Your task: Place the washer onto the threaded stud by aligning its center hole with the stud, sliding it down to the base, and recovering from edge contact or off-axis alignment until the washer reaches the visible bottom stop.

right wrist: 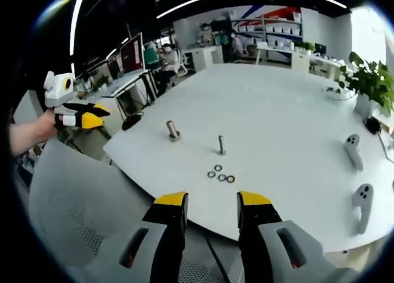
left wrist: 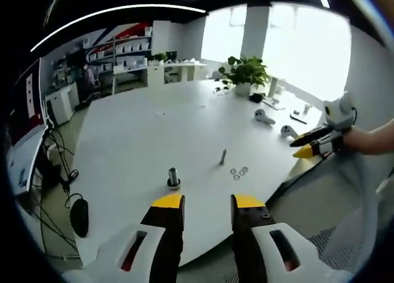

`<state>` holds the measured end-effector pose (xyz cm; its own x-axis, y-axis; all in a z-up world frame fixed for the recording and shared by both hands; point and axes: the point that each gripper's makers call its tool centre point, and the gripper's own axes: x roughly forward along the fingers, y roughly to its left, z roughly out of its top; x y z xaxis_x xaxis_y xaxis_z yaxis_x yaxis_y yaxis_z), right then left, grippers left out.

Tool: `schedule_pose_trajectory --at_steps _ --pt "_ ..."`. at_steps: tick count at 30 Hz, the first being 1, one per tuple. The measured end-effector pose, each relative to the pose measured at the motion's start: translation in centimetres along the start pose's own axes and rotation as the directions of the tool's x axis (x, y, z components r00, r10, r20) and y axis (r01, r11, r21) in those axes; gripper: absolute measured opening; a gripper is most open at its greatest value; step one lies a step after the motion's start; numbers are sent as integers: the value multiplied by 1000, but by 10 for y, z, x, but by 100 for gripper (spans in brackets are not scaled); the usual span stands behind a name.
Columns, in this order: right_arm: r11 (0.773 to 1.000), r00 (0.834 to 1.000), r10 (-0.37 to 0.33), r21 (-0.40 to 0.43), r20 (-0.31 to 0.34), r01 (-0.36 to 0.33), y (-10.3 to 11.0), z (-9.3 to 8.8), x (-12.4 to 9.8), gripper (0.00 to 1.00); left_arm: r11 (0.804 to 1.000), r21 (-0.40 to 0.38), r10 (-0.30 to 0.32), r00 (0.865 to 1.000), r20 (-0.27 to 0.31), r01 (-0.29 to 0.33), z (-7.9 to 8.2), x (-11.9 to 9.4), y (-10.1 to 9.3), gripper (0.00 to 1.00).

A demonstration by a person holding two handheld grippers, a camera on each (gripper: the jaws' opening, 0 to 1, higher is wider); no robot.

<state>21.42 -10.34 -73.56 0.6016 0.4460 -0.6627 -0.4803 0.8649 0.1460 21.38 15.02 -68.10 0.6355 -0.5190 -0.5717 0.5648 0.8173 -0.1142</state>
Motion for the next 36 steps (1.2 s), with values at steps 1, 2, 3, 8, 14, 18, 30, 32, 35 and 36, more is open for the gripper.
schedule_pose_trajectory --at_steps 1,2,3,8,14,18,30,32,35,36 --pt "1000 1000 -2 0 -3 2 0 0 0 34 1000 -1 -4 1000 11 4 1 -1 -1 28" --pt "1000 1000 -3 -3 -11 3 0 -2 1 34 1000 -1 -11 1000 24 11 2 -1 -3 27" --pt "1000 1000 -6 -9 -22 6 0 -3 1 34 1000 -1 -13 1000 28 13 2 -1 -3 27" --pt "1000 999 -19 -13 -36 18 -2 -7 1 34 999 45 -18 1000 18 17 -3 4 -2 27" --pt "999 997 -16 -31 -71 14 -2 -13 2 34 995 91 -42 999 35 38 -2 6 -13 27" --pt "999 998 -22 -30 -54 20 -2 -10 1 34 990 132 -52 998 42 47 -2 5 -16 27" --pt "999 997 -41 -23 -60 40 -5 -12 0 35 980 179 -100 994 49 90 0 4 -30 25" --pt "999 997 -43 -15 -66 42 -7 -13 1 35 977 190 -111 992 54 99 1 4 -34 25" --pt "999 996 -42 -30 -77 39 -5 -13 2 35 972 206 -124 992 32 115 -3 5 -38 25" --pt "999 996 -41 -38 -80 38 -5 -14 2 35 972 205 -125 992 34 115 -3 5 -37 25"
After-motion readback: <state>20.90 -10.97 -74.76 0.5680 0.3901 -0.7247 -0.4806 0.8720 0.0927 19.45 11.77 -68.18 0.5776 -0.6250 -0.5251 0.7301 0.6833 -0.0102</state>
